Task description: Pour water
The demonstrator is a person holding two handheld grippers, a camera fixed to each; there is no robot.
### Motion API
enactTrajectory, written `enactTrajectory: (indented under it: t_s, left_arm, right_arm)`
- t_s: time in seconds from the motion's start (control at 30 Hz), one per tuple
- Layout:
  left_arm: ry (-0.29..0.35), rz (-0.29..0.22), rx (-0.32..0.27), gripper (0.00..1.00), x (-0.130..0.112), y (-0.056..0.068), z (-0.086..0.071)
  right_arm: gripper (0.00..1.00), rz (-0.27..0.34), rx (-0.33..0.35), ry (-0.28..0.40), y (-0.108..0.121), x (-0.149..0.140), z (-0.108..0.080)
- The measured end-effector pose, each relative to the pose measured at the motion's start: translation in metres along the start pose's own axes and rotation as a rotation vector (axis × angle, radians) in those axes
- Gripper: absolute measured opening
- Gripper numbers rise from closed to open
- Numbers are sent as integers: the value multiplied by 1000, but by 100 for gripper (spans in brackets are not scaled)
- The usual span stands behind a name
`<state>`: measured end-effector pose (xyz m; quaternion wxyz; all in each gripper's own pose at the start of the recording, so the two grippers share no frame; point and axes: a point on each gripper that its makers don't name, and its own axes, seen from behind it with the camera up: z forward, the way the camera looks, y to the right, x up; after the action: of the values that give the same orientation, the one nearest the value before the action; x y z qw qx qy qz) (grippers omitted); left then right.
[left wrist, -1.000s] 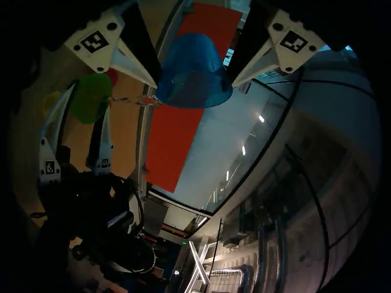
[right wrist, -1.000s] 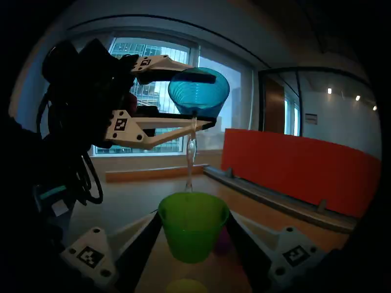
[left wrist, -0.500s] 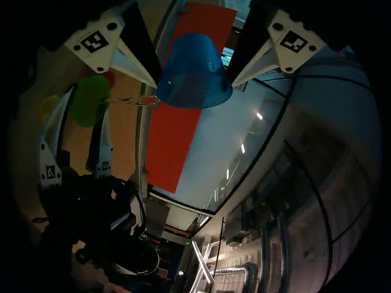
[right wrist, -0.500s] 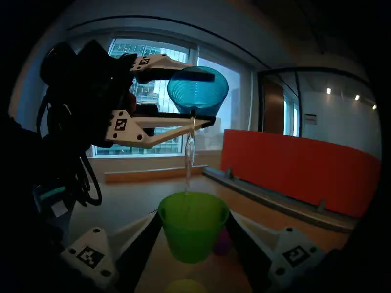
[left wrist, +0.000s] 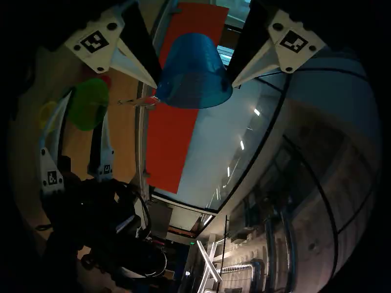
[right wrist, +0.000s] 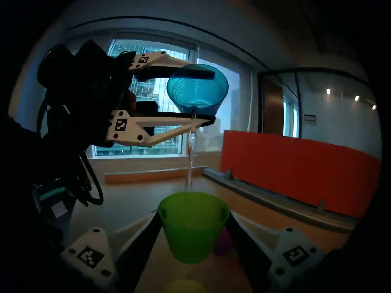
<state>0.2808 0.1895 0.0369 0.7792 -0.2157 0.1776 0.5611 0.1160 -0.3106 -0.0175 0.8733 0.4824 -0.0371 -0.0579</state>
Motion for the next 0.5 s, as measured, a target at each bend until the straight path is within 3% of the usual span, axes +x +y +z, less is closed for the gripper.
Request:
enactTrajectory:
  t_s: [0.5]
  left_arm:
    - [3, 58, 8, 85, 5, -6, 1]
  right_arm:
    - [91, -4, 0, 3, 0, 2, 0]
